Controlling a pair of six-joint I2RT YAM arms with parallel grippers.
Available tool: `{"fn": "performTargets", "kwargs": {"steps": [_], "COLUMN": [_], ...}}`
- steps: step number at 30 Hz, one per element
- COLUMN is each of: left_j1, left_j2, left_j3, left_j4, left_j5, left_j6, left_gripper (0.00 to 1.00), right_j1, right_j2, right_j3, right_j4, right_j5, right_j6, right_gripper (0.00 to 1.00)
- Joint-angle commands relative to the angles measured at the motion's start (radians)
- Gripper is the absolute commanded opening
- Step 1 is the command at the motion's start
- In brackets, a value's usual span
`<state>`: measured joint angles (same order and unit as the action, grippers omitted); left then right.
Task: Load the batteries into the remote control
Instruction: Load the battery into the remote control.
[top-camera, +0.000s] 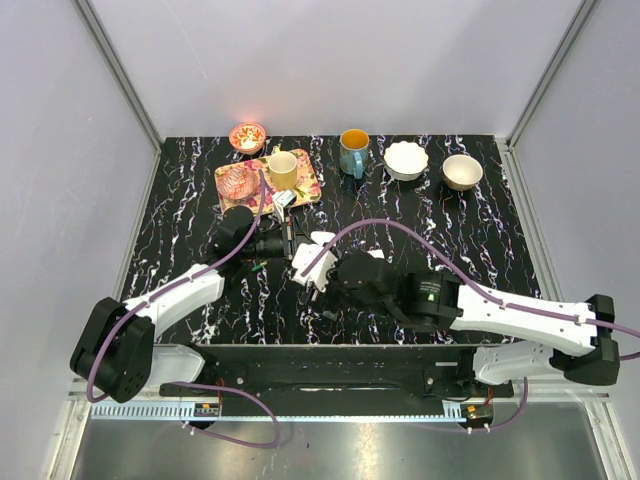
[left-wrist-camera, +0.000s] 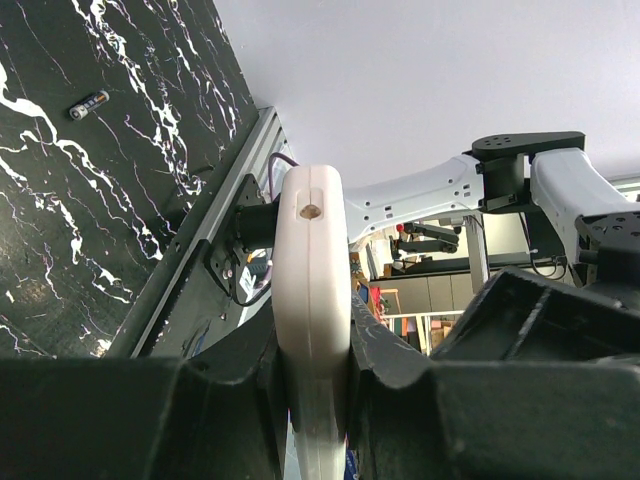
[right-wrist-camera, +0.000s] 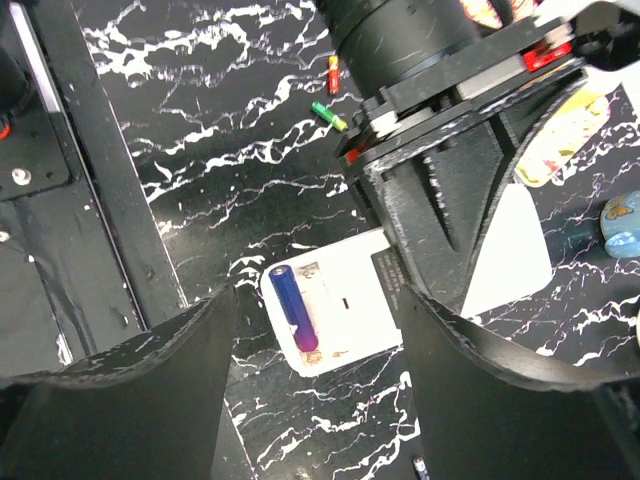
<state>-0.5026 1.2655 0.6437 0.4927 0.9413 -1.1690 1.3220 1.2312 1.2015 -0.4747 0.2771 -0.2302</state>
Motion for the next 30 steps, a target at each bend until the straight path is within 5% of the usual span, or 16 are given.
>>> {"fn": "performTargets", "kwargs": {"steps": [1, 10, 16, 20, 30], "left_j1": [-0.002, -0.001, -0.001, -0.001, -0.001], "left_j2": [-0.012, -0.024, -0.081, -0.087, -0.020], "left_j3": [-0.004, -0.026, -0.039, -0.045, -0.090], "left_j4": [0.072, 0.098, 0.087, 0.105, 0.357], "left_j5": [0.005, -0.035, -0.147, -0.194, -0.226], "left_j6": [-0.001, 0.018, 0.046, 0.037, -0.103], "left_gripper": [0.00, 0.00, 0.00, 0.00, 0.00], "right_j1": [0.000, -0.141, -0.245, -0.250, -0.253], "right_j2": [-0.090, -0.214, -0.233, -0.220, -0.217], "right_j3": [0.026, -0.068, -0.134, -0.160, -0.218], "right_j4": [0.103, 0.216, 0.154, 0.154, 0.217], "right_j5": [0.017, 0.126, 0.048, -0.027, -0.131], "right_j6": [0.043, 0.322, 0.610, 0.742, 0.871], "right_gripper": [0.73, 0.77, 0.83, 0.99, 1.00]}}
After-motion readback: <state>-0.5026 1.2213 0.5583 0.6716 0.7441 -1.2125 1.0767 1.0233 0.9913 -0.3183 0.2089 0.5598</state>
